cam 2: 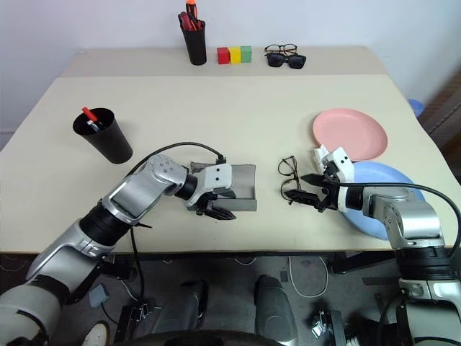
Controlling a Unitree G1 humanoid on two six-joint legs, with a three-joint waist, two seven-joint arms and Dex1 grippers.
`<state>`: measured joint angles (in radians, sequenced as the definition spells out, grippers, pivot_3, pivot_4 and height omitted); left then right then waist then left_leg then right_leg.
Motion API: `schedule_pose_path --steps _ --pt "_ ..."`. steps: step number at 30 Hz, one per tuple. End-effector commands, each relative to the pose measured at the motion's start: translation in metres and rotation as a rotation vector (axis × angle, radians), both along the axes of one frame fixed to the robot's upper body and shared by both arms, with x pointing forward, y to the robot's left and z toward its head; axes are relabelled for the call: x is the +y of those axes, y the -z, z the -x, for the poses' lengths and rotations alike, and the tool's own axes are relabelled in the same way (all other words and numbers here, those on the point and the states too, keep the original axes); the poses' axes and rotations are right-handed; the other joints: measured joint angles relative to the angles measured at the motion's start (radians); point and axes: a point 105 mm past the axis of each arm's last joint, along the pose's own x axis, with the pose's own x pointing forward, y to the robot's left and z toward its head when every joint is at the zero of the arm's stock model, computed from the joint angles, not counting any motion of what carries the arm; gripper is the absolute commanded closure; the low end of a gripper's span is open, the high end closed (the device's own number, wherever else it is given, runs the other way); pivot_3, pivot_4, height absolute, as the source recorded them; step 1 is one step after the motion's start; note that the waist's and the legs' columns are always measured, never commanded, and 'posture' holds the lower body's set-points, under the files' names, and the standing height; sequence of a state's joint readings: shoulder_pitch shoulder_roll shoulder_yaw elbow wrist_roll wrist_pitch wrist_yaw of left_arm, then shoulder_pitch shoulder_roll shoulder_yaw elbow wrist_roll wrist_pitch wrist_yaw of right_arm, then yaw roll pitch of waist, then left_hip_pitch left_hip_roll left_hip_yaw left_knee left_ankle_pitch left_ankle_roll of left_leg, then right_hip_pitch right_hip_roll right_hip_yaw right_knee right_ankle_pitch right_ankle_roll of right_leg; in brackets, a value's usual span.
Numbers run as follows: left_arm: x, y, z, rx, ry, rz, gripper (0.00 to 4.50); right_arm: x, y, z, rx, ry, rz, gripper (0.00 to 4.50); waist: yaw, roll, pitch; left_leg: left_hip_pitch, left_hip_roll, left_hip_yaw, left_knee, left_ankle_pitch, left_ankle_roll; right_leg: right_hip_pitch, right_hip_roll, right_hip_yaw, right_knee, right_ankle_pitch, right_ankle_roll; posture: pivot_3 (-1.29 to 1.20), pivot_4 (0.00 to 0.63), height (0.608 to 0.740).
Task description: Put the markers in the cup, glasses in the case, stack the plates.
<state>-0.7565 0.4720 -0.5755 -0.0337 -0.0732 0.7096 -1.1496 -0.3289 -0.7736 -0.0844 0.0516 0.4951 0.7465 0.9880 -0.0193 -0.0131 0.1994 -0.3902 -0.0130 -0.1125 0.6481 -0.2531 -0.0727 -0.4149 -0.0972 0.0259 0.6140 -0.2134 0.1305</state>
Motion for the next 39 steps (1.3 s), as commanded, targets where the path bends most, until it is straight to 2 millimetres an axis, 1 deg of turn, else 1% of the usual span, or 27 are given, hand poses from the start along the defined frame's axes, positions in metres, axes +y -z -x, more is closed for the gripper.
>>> schedule_pose_path --steps 1,3,5,7,9,12,17,18,19,20,26,30,34,35,37,39 --pt "-0.002 -0.018 -0.005 -0.074 0.003 0.035 1.56 0.002 -0.012 -0.004 -0.056 -0.016 -0.01 0.0 0.0 0.0 0.0 0.0 0.0 0.0 0.0 0.0 0.0 0.0 0.0 0.0 0.0 0.0 0.0 0.0 0.15 0.74" --pt "-0.001 -0.029 -0.007 -0.107 -0.006 0.076 1.56 0.004 -0.011 -0.005 -0.054 -0.021 -0.012 0.0 0.001 0.0 0.0 0.0 0.0 0.0 0.0 0.0 0.0 0.0 0.0 0.0 0.0 0.0 0.0 0.0 0.15 0.74" --pt "0.004 -0.043 -0.009 -0.157 -0.016 0.126 1.56 0.006 -0.01 -0.006 -0.049 -0.029 -0.015 0.0 0.0 0.0 0.0 0.0 0.0 0.0 0.0 0.0 0.0 0.0 0.0 0.0 0.0 0.0 0.0 0.0 0.15 0.74" --pt "0.013 -0.055 -0.006 -0.188 -0.017 0.161 1.56 0.008 -0.009 -0.008 -0.044 -0.037 -0.018 0.0 -0.002 0.0 0.0 0.0 0.0 0.0 0.0 0.0 0.0 0.0 0.0 0.0 0.0 0.001 0.0 0.0 0.15 0.74" --pt "0.024 -0.061 -0.001 -0.222 -0.016 0.179 1.56 0.009 -0.008 -0.01 -0.038 -0.044 -0.019 0.0 -0.002 0.0 0.0 0.0 0.0 0.0 -0.001 0.0 0.0 0.0 0.0 0.0 0.0 0.001 0.0 0.0 0.15 0.74" --pt "0.041 -0.061 0.008 -0.225 -0.037 0.164 1.56 0.01 -0.007 -0.012 -0.028 -0.059 -0.019 0.0 -0.002 0.0 0.0 0.0 0.0 0.0 -0.001 0.0 0.0 0.0 0.0 0.0 0.0 0.001 -0.001 0.0 0.15 0.74" --pt "0.069 -0.056 0.01 -0.205 -0.178 0.158 1.56 0.013 -0.006 -0.015 -0.014 -0.088 -0.024 0.0 -0.001 0.0 0.0 0.0 0.0 0.0 0.0 0.0 0.0 0.0 0.0 0.0 0.0 -0.001 -0.002 0.0 0.15 0.74" --pt "0.074 -0.054 0.01 -0.205 -0.214 0.155 1.51 0.015 -0.005 -0.017 -0.013 -0.093 -0.025 0.54 0.0 0.0 0.0 0.0 0.0 0.0 0.0 0.0 0.0 0.0 0.0 0.0 0.0 -0.001 -0.003 0.0 0.15 0.74" --pt "0.077 -0.051 0.01 -0.205 -0.238 0.151 1.51 0.016 -0.005 -0.018 -0.013 -0.097 -0.025 0.88 -0.001 0.0 0.0 0.0 0.0 0.0 0.0 0.0 0.0 0.0 0.0 0.0 0.0 -0.001 -0.003 0.0 0.15 0.74" --pt "0.08 -0.049 0.011 -0.203 -0.256 0.15 1.51 0.017 -0.004 -0.019 -0.012 -0.102 -0.024 1.35 -0.001 0.0 0.0 0.0 0.0 0.0 0.0 0.0 0.0 0.0 0.0 0.0 0.0 -0.001 -0.003 0.0 0.15 0.74" --pt "0.088 -0.042 0.019 -0.189 -0.345 0.162 1.51 0.019 -0.001 -0.025 -0.008 -0.116 -0.011 4.47 -0.002 0.0 0.0 0.0 0.0 0.0 0.0 0.0 0.0 0.0 0.0 0.0 0.0 0.0 -0.002 0.0 0.15 0.74" --pt "0.093 -0.038 0.021 -0.188 -0.389 0.167 1.51 0.018 -0.003 -0.027 -0.017 -0.12 0.0 4.47 0.0 0.0 0.0 0.002 0.0 0.0 0.0 0.0 0.0 0.002 0.0 0.0 0.0 -0.002 -0.003 0.0 0.15 0.74" --pt "0.095 -0.04 0.019 -0.196 -0.427 0.192 1.51 0.01 -0.013 -0.029 -0.055 -0.106 0.015 4.47 0.001 0.0 0.0 0.002 0.0 0.0 0.001 0.0 0.0 0.002 0.0 0.0 0.0 -0.001 -0.004 0.0 0.15 0.74" --pt "0.096 -0.041 0.018 -0.203 -0.442 0.216 1.51 0.009 -0.02 -0.03 -0.086 -0.107 0.018 4.47 0.001 0.0 0.0 0.002 0.0 0.0 0.0 0.0 0.0 0.002 0.0 0.0 0.0 -0.001 -0.004 0.0 0.15 0.74" --pt "0.103 -0.04 0.019 -0.202 -0.477 0.239 1.51 0.014 -0.042 -0.032 -0.176 -0.134 0.018 4.47 0.0 0.0 0.0 0.002 0.0 0.0 0.0 0.0 0.0 0.002 0.0 0.0 0.0 -0.001 -0.004 0.0 0.15 0.74" --pt "0.108 -0.039 0.019 -0.203 -0.495 0.252 1.51 0.02 -0.055 -0.033 -0.233 -0.16 0.013 4.47 -0.003 0.0 0.0 0.002 0.0 0.0 0.0 0.0 0.0 0.001 0.0 0.0 0.0 -0.001 -0.004 0.0 0.15 0.74"
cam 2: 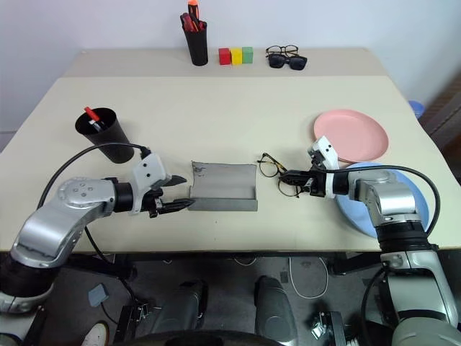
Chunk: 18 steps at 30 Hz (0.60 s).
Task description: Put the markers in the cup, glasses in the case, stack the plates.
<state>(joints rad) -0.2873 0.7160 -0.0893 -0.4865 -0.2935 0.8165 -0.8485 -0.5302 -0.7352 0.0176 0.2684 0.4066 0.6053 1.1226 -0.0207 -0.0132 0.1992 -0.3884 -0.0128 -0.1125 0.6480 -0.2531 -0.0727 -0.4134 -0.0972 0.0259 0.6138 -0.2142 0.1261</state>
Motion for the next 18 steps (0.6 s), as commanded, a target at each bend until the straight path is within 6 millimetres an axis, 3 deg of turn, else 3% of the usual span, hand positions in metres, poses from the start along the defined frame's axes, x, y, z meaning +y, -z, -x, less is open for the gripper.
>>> schedule_pose_path --steps 1,4,9,14,18 --pt "0.01 -0.011 0.0 -0.067 -0.032 0.03 1.51 0.012 -0.054 -0.008 -0.247 -0.051 -0.019 4.47 -0.005 0.0 0.0 0.0 0.0 0.0 -0.001 0.0 0.0 -0.001 0.0 0.0 0.0 0.0 0.0 0.0 0.15 0.74" --pt "0.022 -0.011 -0.001 -0.102 -0.083 0.052 1.51 0.04 -0.08 -0.007 -0.407 -0.116 -0.061 4.47 -0.021 0.0 0.0 0.0 0.0 0.0 -0.001 0.0 0.0 -0.002 0.0 0.0 0.001 0.0 0.0 0.0 0.15 0.74" --pt "0.032 -0.02 -0.001 -0.156 -0.119 0.124 1.51 0.083 -0.09 0.01 -0.453 -0.278 -0.132 4.47 -0.021 0.0 0.0 0.0 0.0 0.0 -0.001 0.0 0.0 -0.001 0.0 0.0 0.001 0.0 0.0 0.0 0.15 0.74" --pt "0.048 -0.028 0.003 -0.129 -0.155 0.242 1.51 0.112 -0.072 0.024 -0.407 -0.394 -0.144 4.47 -0.021 0.0 0.0 -0.001 0.0 0.0 -0.001 0.0 0.0 -0.002 0.0 0.0 0.001 0.0 0.0 0.0 0.15 0.74" --pt "0.055 -0.029 0.024 -0.099 -0.08 0.268 1.51 0.119 -0.051 0.026 -0.363 -0.429 -0.109 4.47 -0.023 0.0 0.0 -0.001 0.001 0.0 -0.001 0.0 0.0 -0.002 0.0 0.0 0.001 0.0 -0.001 0.0 0.15 0.74"
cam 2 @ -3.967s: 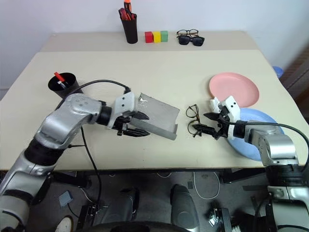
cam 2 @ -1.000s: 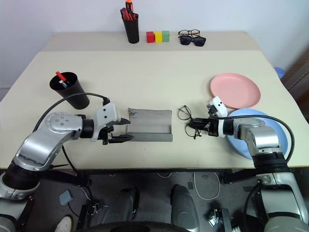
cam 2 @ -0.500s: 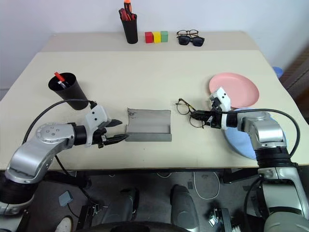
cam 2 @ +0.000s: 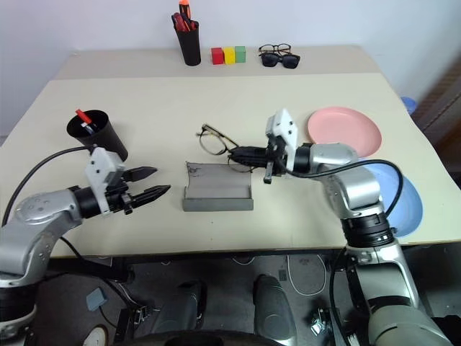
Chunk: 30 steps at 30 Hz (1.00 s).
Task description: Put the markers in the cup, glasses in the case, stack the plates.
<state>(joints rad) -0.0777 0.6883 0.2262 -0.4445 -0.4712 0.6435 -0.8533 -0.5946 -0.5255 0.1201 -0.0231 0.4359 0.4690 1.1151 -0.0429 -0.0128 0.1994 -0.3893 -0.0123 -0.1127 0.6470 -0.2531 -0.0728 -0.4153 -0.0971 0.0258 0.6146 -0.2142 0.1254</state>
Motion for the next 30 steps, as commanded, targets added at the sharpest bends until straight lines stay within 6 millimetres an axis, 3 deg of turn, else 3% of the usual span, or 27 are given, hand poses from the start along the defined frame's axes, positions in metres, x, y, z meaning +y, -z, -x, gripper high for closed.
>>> schedule_pose_path --steps 1,6,9,11,20,30 --pt "0.004 -0.013 0.018 -0.03 0.083 0.023 1.51 0.005 0.004 0.003 -0.018 -0.034 0.018 4.47 -0.001 0.0 0.0 0.0 0.0 0.0 0.0 0.0 0.0 0.0 0.0 0.0 0.0 0.0 0.0 0.0 0.15 0.74" --pt "0.02 -0.026 0.035 -0.147 0.116 0.021 1.51 0.005 0.019 -0.002 0.014 -0.034 0.044 4.47 0.0 0.0 0.0 0.0 0.0 0.0 0.0 0.0 0.0 -0.001 0.0 0.0 0.0 0.0 -0.001 0.0 0.15 0.74" --pt "0.03 -0.021 0.04 -0.092 0.153 -0.014 1.51 0.004 0.025 -0.008 0.024 -0.022 0.055 4.47 0.0 0.0 0.0 0.0 0.0 0.001 0.0 0.0 0.0 -0.001 0.0 0.0 0.0 0.0 -0.002 0.0 0.15 0.74" --pt "0.032 -0.033 0.047 -0.13 0.239 0.018 1.51 0.002 0.028 -0.011 0.031 -0.022 0.062 4.47 0.001 0.001 0.001 0.0 0.0 0.001 0.0 0.0 0.0 -0.001 0.0 0.0 0.0 0.0 -0.002 0.0 0.15 0.74" --pt "0.04 -0.046 0.057 -0.069 0.439 0.054 1.51 -0.006 0.036 -0.015 0.063 -0.027 0.094 4.47 -0.002 0.001 0.001 -0.001 0.001 0.001 -0.001 0.0 0.0 -0.003 0.0 0.0 0.0 0.0 -0.002 0.0 0.15 0.74" --pt "0.042 -0.029 0.064 -0.014 0.515 0.011 1.51 0.002 0.035 -0.001 0.094 -0.072 0.084 4.47 -0.001 0.001 0.001 -0.001 0.001 0.002 -0.001 0.0 0.0 -0.004 0.0 0.0 0.0 0.0 -0.002 0.0 0.15 0.74"
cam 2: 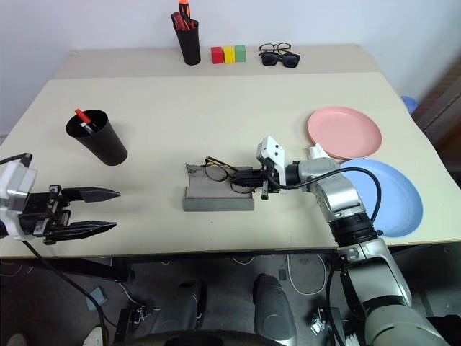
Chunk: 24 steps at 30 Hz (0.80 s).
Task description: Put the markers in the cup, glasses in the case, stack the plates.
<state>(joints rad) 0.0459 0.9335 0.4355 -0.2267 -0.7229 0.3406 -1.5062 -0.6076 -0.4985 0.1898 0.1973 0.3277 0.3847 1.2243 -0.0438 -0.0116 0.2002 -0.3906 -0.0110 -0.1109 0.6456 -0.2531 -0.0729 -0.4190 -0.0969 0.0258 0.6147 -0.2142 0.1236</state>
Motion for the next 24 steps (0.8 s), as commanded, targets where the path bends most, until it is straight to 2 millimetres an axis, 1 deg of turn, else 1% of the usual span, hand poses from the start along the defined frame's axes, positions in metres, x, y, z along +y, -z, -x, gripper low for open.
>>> schedule_pose_path --steps 1,5,10,13,16,20,24 --pt "-0.003 0.005 0.003 -0.003 0.022 -0.01 1.51 0.008 -0.013 0.011 -0.025 -0.048 -0.027 4.47 0.0 0.0 0.0 0.0 0.0 0.0 0.0 0.0 0.0 0.0 0.0 0.0 0.0 0.0 0.0 0.0 0.15 0.74" --pt "-0.006 0.01 0.001 -0.008 0.022 -0.002 1.51 0.016 -0.019 0.017 -0.008 -0.057 -0.06 4.47 -0.001 0.0 0.0 0.0 0.0 0.0 0.0 0.0 0.0 -0.001 0.0 0.0 0.0 0.0 0.0 0.0 0.15 0.74" --pt "-0.008 0.012 -0.002 -0.016 0.017 0.008 1.51 0.023 -0.022 0.02 -0.004 -0.06 -0.094 4.47 0.0 0.0 0.0 0.0 0.001 0.0 0.0 0.0 0.0 -0.001 0.0 0.0 0.0 0.0 -0.001 0.0 0.15 0.74" --pt "-0.01 0.014 -0.003 -0.019 0.014 0.014 1.51 0.028 -0.024 0.017 -0.026 -0.046 -0.143 4.47 0.0 0.0 0.0 0.0 0.001 0.0 0.0 0.0 0.0 -0.001 0.0 0.0 0.0 0.0 -0.001 0.0 0.15 0.74" --pt "-0.013 0.013 -0.004 -0.025 0.008 0.027 1.51 0.032 -0.026 0.009 -0.063 -0.013 -0.201 4.47 -0.001 0.0 0.0 0.0 0.001 0.0 -0.001 0.0 0.0 -0.001 0.001 0.0 0.0 0.001 -0.001 0.0 0.15 0.74" --pt "-0.014 0.012 -0.004 -0.034 0.001 0.03 1.51 0.031 -0.018 0.004 -0.07 0.01 -0.203 4.47 -0.001 0.0 0.0 0.0 0.001 0.0 -0.001 0.0 0.0 -0.001 0.001 0.0 0.0 0.001 -0.001 0.0 0.15 0.74" --pt "-0.015 0.012 -0.003 -0.038 -0.003 0.032 1.51 0.024 -0.004 0.004 -0.064 0.014 -0.15 4.47 0.0 0.0 0.0 0.0 0.001 0.0 -0.001 0.0 0.0 -0.001 0.001 0.0 0.0 0.001 -0.001 0.0 0.15 0.74"
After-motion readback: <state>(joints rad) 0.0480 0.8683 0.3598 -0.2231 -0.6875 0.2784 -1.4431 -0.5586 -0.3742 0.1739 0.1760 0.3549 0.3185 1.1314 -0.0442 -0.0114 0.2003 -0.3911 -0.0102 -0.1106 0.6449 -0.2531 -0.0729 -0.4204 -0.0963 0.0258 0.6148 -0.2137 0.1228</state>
